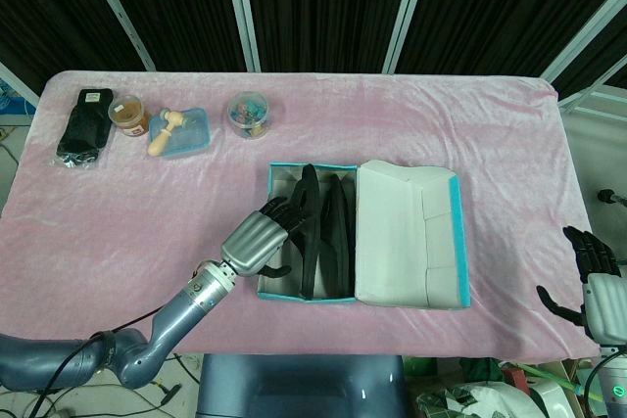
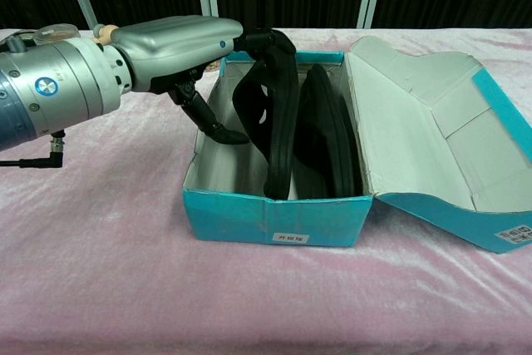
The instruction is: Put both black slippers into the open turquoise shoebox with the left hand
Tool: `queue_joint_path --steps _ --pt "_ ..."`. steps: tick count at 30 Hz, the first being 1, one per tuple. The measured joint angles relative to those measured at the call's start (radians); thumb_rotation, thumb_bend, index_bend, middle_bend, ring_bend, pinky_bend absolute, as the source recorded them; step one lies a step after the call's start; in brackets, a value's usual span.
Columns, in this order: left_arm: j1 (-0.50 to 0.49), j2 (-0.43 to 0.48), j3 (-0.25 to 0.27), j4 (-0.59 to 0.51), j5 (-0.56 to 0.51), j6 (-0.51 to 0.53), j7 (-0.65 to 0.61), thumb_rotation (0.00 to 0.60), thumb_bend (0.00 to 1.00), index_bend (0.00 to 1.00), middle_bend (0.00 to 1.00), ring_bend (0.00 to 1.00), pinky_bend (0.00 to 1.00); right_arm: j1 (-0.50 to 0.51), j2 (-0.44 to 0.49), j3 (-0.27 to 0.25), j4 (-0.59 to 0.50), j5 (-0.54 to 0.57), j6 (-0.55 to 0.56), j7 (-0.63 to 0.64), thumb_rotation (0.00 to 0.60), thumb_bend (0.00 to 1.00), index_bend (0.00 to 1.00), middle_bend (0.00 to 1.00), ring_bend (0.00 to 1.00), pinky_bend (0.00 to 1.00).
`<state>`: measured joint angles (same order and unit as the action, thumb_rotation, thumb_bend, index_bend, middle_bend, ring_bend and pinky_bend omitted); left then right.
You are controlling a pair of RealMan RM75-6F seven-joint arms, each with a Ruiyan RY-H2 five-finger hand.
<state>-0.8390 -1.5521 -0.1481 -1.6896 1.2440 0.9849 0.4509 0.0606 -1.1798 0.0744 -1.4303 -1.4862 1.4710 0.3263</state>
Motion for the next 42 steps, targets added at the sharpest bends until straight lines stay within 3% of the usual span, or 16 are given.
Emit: queue_joint_path --steps 12,26,35,42 --pt "-0.031 -0.038 0.023 0.056 -0.136 -0.061 0.113 0.531 0.25 0.09 0.21 0.14 0.1 -0.002 -0.002 -0.001 0.002 0.001 -0.001 0.003 0.6 0.18 0.0 0.06 0.0 0.07" --pt "-0.045 -0.017 0.045 0.042 -0.191 -0.098 0.119 0.537 0.24 0.1 0.21 0.14 0.1 -0.001 -0.001 -0.001 -0.006 0.0 0.0 -0.005 0.6 0.18 0.0 0.06 0.0 0.07" --pt "-0.03 0.017 0.054 0.016 -0.114 -0.103 0.011 0.539 0.21 0.08 0.18 0.13 0.1 -0.005 0.0 -0.002 -0.009 -0.003 0.006 -0.005 0.6 0.18 0.0 0.06 0.0 0.07" --pt "0.011 0.044 0.057 -0.016 0.019 -0.04 -0.133 0.537 0.17 0.04 0.17 0.13 0.1 -0.004 0.003 -0.001 -0.011 -0.006 0.009 -0.006 0.6 0.18 0.0 0.06 0.0 0.07"
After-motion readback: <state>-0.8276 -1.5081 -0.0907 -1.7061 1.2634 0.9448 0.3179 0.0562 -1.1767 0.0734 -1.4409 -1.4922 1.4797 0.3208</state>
